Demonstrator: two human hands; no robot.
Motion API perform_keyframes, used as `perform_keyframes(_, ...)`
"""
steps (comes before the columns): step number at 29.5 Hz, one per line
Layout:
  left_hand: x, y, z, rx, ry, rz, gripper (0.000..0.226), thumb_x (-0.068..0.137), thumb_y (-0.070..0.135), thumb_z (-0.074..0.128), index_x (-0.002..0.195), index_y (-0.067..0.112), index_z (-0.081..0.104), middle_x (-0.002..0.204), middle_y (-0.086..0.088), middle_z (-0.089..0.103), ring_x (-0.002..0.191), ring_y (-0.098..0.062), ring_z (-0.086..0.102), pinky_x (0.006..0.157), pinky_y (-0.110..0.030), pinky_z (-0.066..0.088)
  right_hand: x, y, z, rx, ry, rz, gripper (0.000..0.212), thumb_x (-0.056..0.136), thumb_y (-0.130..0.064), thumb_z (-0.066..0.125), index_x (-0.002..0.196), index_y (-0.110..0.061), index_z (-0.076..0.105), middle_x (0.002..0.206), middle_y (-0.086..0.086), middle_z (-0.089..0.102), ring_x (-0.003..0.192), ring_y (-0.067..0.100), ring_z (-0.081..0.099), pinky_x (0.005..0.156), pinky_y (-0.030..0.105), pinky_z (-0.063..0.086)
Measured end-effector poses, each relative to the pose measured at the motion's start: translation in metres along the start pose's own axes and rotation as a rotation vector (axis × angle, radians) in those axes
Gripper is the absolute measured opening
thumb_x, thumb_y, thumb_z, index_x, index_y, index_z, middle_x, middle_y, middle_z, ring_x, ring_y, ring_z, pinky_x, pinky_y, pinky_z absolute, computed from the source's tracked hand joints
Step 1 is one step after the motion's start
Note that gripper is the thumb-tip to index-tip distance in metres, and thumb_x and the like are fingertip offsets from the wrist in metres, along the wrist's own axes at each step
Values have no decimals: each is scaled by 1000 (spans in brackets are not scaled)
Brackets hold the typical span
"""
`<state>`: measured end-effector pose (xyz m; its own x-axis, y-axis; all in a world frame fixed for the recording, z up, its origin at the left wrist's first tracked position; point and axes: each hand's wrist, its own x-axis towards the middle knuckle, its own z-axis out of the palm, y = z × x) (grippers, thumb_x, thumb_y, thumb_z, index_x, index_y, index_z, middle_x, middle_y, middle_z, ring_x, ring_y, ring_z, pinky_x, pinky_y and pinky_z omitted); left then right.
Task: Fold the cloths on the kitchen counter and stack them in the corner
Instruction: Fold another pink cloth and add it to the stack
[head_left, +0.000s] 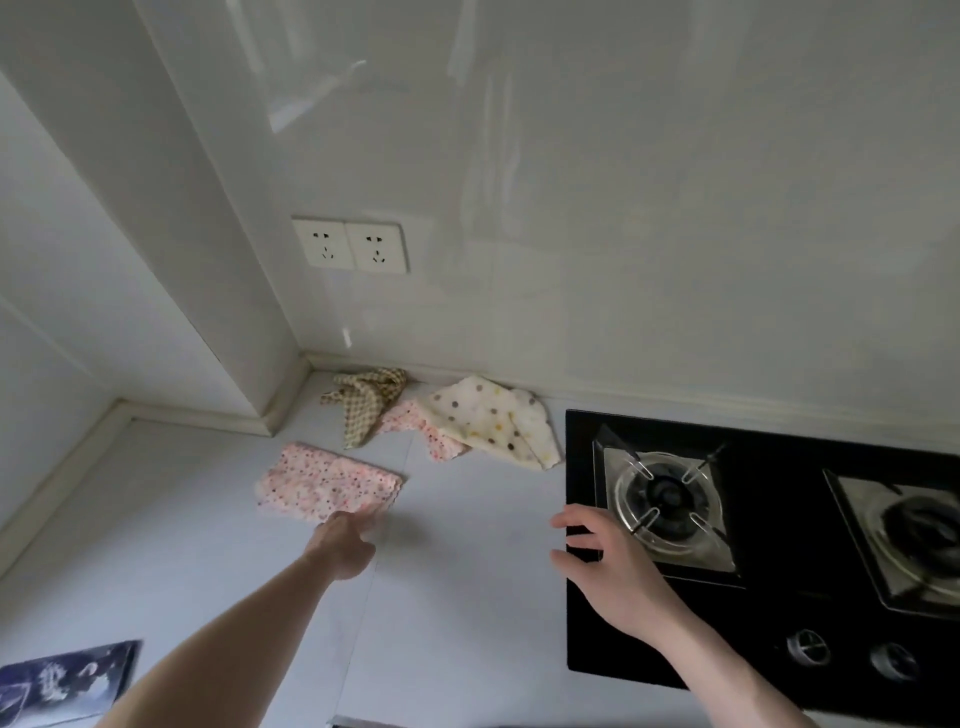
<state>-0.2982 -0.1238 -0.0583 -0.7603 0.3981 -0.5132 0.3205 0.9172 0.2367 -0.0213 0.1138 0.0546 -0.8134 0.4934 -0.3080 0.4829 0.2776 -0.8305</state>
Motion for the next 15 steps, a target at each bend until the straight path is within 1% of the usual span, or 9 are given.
perform_keyframes(2, 2, -2, -10, -35, 83, 5, 43, 93, 20, 58, 135, 17, 63, 138, -8, 63, 126, -28, 59, 103, -33, 49, -2, -1, 2, 4, 17, 12, 28, 93, -28, 70, 114, -44, 61, 136, -25, 48, 117, -2, 57, 94, 22, 48)
perform_keyframes(3, 2, -1, -17, -70, 126, 1, 35, 92, 19, 59, 125, 18, 70, 131, -7, 68, 120, -28, 62, 98, -33, 51, -4, -2, 3, 4, 17, 16, 29, 93, -28, 70, 115, -44, 60, 135, -25, 49, 117, -2, 57, 92, 21, 48)
perform_keyframes(5, -5, 3, -36, -132, 229, 35, 17, 90, 20, 61, 89, 25, 77, 106, -5, 77, 99, -27, 69, 77, -31, 52, -5, -6, 6, 2, 7, 24, 27, 94, -29, 69, 115, -44, 60, 132, -25, 53, 115, -4, 58, 87, 18, 47)
perform_keyframes(6, -9, 6, -46, -159, 281, 59, 20, 89, 21, 63, 73, 26, 73, 91, -2, 77, 87, -26, 69, 66, -29, 47, -5, -8, 7, 2, 1, 28, 26, 94, -29, 68, 114, -44, 61, 130, -25, 55, 114, -5, 58, 84, 16, 47)
perform_keyframes(7, -15, 11, -56, -216, 322, 78, 22, 87, 22, 68, 66, 26, 71, 81, 2, 74, 80, -23, 68, 61, -28, 43, -4, -10, 9, 5, -3, 31, 24, 94, -29, 68, 112, -44, 62, 128, -24, 57, 112, -6, 59, 81, 15, 46)
perform_keyframes(9, -29, 16, -76, -304, 369, 120, 15, 82, 25, 78, 68, 29, 73, 76, 10, 72, 75, -15, 67, 58, -24, 42, -3, -17, 14, 11, -5, 27, 22, 93, -29, 67, 109, -44, 64, 125, -22, 60, 110, -7, 60, 75, 14, 48)
perform_keyframes(11, -41, 19, -89, -332, 365, 167, 12, 78, 31, 84, 70, 31, 75, 75, 16, 73, 74, -7, 68, 58, -19, 43, 0, -25, 21, 18, -22, 31, 22, 93, -30, 67, 109, -44, 65, 123, -20, 61, 109, -7, 60, 70, 13, 50)
perform_keyframes(13, -56, 22, -97, -355, 320, 201, 10, 78, 39, 84, 73, 32, 78, 75, 19, 74, 73, 2, 68, 57, -14, 43, 1, -32, 28, 23, -42, 38, 22, 92, -31, 68, 109, -44, 64, 120, -15, 62, 108, -7, 60, 67, 14, 51)
perform_keyframes(15, -73, 27, -103, -359, 289, 241, 11, 84, 41, 78, 77, 33, 81, 79, 21, 76, 73, 7, 66, 54, -7, 40, 3, -37, 34, 10, -64, 36, 22, 91, -32, 68, 109, -45, 64, 116, -13, 64, 107, -7, 61, 68, 17, 53)
